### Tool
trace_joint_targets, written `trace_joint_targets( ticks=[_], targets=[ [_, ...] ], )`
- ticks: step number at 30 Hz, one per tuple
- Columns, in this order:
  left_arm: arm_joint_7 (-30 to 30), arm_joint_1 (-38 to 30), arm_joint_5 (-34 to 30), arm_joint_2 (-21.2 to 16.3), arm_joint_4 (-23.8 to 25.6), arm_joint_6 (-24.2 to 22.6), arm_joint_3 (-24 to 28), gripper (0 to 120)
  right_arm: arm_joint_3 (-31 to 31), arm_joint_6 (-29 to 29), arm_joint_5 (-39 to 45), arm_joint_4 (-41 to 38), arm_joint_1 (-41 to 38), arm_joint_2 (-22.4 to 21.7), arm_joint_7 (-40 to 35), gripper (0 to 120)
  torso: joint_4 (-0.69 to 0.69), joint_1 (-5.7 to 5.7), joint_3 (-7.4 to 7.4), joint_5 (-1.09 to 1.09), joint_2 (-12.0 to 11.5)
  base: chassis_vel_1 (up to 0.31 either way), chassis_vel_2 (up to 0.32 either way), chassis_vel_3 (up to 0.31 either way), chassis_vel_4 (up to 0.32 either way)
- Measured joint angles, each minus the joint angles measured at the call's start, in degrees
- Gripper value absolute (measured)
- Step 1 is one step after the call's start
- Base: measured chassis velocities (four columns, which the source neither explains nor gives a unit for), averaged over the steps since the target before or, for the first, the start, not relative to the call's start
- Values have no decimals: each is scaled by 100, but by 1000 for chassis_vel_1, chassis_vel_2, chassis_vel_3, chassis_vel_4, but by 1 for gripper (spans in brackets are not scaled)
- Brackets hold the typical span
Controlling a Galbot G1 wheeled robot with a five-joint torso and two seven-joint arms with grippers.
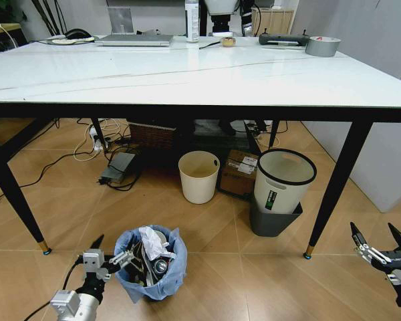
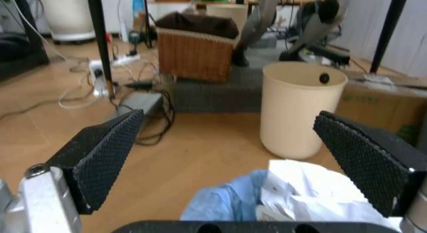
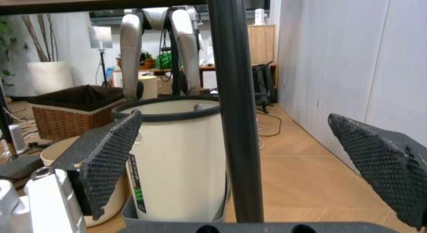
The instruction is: Pick up the trash bin and place the trash from the table into it.
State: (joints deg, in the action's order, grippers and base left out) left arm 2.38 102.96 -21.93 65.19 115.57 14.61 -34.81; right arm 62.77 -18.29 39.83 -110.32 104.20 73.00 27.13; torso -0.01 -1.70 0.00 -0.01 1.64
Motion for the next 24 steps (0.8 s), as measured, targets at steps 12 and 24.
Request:
trace_joint_targets(
  ticks=[12, 24],
  targets=[
    [-269, 91, 64, 163, 39, 511, -3, 100, 0, 0, 0, 0, 0, 0, 0, 100, 0, 0, 0, 1, 0, 0, 0, 0, 0],
    [-268, 95, 53, 161, 45, 493, 2, 100, 0, 0, 0, 0, 0, 0, 0, 100, 0, 0, 0, 1, 0, 0, 0, 0, 0]
  ],
)
